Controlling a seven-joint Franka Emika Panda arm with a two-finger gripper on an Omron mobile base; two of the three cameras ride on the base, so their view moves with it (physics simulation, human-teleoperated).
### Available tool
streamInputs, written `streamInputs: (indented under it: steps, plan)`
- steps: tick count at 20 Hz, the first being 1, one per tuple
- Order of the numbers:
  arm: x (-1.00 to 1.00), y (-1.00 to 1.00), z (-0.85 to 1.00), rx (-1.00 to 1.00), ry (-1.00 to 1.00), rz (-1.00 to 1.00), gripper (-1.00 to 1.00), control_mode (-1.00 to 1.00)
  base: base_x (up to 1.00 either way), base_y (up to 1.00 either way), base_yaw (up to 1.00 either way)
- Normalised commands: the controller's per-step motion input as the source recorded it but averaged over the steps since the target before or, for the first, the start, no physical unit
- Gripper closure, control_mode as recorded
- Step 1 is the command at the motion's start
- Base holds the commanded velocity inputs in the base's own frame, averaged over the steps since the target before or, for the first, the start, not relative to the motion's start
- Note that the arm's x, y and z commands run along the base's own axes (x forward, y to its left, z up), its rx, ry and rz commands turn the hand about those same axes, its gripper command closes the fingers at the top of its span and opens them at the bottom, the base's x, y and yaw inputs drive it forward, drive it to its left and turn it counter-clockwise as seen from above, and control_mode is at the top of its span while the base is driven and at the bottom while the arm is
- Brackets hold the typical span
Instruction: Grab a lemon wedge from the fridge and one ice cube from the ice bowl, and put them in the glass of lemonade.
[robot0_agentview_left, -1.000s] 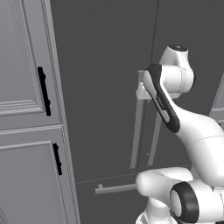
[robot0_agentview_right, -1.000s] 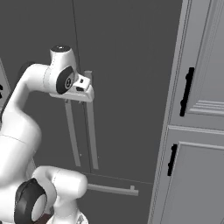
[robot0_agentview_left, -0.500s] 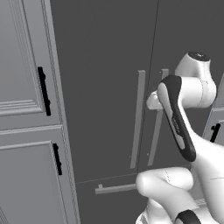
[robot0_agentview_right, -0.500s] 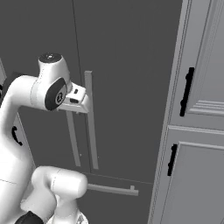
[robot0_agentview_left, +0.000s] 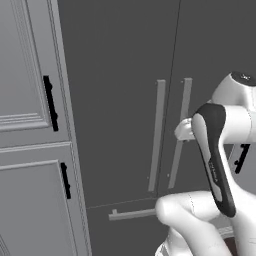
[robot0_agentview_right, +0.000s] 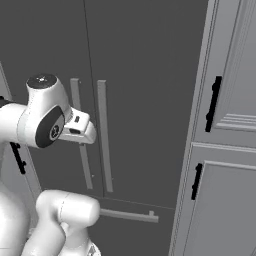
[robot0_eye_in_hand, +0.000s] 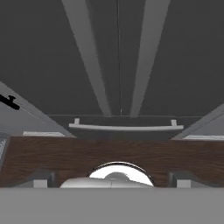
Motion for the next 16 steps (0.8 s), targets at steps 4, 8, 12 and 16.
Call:
streamInputs:
  steps: [4, 8, 12, 16]
  plan:
    - [0.00, 0.00, 0.00, 0.00, 0.00, 0.00, -1.00, 1.00, -0.98, -0.01, 0.00]
    - [0.00, 0.00, 0.00, 0.00, 0.00, 0.00, -1.00, 1.00, -0.90, 0.00, 0.00]
    - [0.00, 0.00, 0.00, 0.00, 0.00, 0.00, -1.00, 1.00, 0.13, 0.00, 0.02]
    - [0.00, 0.00, 0.00, 0.00, 0.00, 0.00, -1.00, 1.00, 0.76, 0.00, 0.07]
